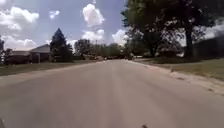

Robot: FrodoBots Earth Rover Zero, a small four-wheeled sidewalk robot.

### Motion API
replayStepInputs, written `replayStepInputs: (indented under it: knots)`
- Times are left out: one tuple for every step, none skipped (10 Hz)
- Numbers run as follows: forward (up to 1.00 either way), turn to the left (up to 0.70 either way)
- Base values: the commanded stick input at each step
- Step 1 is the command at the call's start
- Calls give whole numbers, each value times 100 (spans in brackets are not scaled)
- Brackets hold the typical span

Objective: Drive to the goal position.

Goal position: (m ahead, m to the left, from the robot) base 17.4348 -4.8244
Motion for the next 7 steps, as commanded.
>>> replayStepInputs:
  knots:
    - [85,0]
    - [85,0]
    - [85,0]
    - [85,0]
    - [85,0]
    - [85,0]
    - [85,0]
